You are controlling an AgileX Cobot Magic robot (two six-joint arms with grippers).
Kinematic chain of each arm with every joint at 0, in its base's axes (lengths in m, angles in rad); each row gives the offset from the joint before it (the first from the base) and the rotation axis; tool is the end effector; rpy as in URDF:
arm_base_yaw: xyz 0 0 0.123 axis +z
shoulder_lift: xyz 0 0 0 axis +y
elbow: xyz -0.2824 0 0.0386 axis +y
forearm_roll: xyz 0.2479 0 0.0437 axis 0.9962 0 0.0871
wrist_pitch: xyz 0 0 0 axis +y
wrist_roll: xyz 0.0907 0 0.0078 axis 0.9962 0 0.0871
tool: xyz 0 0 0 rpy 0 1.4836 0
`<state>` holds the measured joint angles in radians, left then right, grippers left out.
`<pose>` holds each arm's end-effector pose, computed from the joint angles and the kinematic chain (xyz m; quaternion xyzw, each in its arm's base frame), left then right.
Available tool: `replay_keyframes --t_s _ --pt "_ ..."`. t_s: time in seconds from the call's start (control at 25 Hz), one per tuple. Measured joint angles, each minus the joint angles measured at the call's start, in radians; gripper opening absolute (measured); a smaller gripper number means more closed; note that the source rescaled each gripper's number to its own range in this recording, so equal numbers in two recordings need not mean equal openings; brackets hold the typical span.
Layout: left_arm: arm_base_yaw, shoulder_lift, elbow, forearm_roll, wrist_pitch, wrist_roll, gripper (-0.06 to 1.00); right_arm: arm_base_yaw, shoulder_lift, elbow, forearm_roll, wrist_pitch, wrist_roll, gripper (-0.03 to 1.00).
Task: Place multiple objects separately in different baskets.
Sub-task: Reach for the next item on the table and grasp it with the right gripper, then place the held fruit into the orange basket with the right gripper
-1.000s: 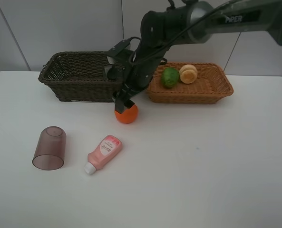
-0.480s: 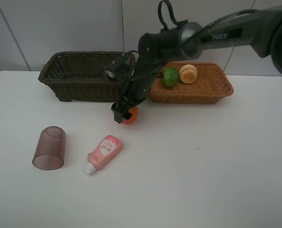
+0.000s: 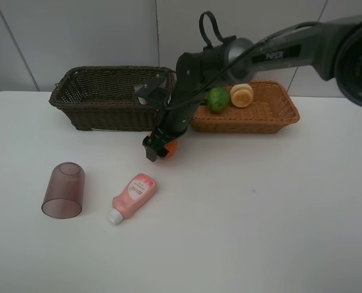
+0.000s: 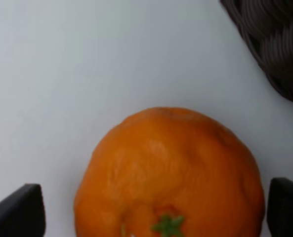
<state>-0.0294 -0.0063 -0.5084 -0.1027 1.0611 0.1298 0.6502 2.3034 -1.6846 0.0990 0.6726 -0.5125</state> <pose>-0.0073 -0.0079 0.2798 0.0698 0.8455 -0.0248 0.5288 0.3767 0.2935 0.1141 -0.5122 0.8385 0.0498 0.1790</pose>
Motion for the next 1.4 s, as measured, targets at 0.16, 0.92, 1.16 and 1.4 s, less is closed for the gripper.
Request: replay_keyframes --t_s 0.16,0.92,1.16,1.4 --pt "0.0 0.0 0.0 0.0 0.0 0.0 1.0 0.0 0.007 0.0 -0.002 -0.008 0.0 0.61" --pt "0.0 0.0 0.0 0.0 0.0 0.0 1.0 0.0 -0.04 0.0 0.026 0.04 0.075 0.61" --pt "0.0 0.0 0.0 0.0 0.0 0.0 1.0 0.0 -0.158 0.0 0.028 0.192 0.218 0.61" --pt "0.0 0.0 0.0 0.0 0.0 0.0 1.0 -0.051 -0.255 0.0 0.002 0.314 0.449 0.61"
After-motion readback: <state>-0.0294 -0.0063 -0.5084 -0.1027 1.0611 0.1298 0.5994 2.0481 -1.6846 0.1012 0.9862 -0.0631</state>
